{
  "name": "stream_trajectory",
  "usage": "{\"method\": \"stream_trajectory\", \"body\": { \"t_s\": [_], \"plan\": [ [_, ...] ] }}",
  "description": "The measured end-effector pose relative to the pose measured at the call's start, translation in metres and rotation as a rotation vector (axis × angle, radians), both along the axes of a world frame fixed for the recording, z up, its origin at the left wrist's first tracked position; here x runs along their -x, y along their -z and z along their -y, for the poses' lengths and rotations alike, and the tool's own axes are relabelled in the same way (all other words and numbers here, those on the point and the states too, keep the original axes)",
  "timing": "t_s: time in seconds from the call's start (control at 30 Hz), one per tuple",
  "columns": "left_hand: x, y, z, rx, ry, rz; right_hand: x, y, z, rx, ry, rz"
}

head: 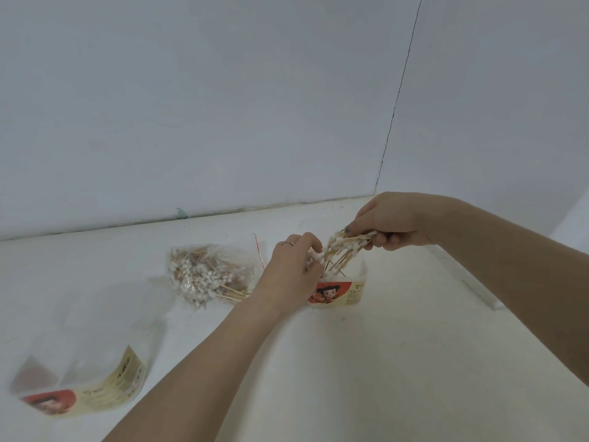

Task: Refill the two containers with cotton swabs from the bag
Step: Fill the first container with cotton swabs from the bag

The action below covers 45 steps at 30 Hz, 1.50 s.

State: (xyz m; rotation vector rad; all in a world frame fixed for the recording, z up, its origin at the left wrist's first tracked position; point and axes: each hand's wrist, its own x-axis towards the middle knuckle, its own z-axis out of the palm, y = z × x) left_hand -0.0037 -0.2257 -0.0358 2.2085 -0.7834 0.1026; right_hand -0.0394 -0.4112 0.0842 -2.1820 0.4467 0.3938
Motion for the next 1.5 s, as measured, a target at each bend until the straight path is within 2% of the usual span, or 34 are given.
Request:
{"method": "stream_trajectory", "body": {
  "t_s": [0.53, 0.73, 0.87, 1.17, 1.3, 1.5],
  "plan": [
    [0.004, -0.003, -0.006, -0.019, 0.030, -0.079, -0.011, 0.016, -0.036, 0.325, -0.111, -0.021],
    [0.004, -0.002, -0.004, 0.065, 0.026, -0.138, -0.016, 0.016, -0.044, 0.414, -0.188, -0.030],
    [0.004, 0.000, -0.006, 0.095, 0.003, -0.156, -0.014, 0.014, -0.043, 0.384, -0.245, -0.029],
    [-0.001, 0.002, -0.004, 0.111, -0.034, 0.015, -0.012, 0.011, -0.032, 0.215, -0.223, -0.024],
    [0.002, -0.002, -0.005, 0.119, -0.022, 0.000, -0.010, 0.016, -0.033, 0.214, -0.217, -0.069],
    [0.002, -0.011, -0.001, 0.265, -0.029, -0.067, -0.012, 0.002, -0.031, 0.122, -0.176, -0.065]
  ]
}}
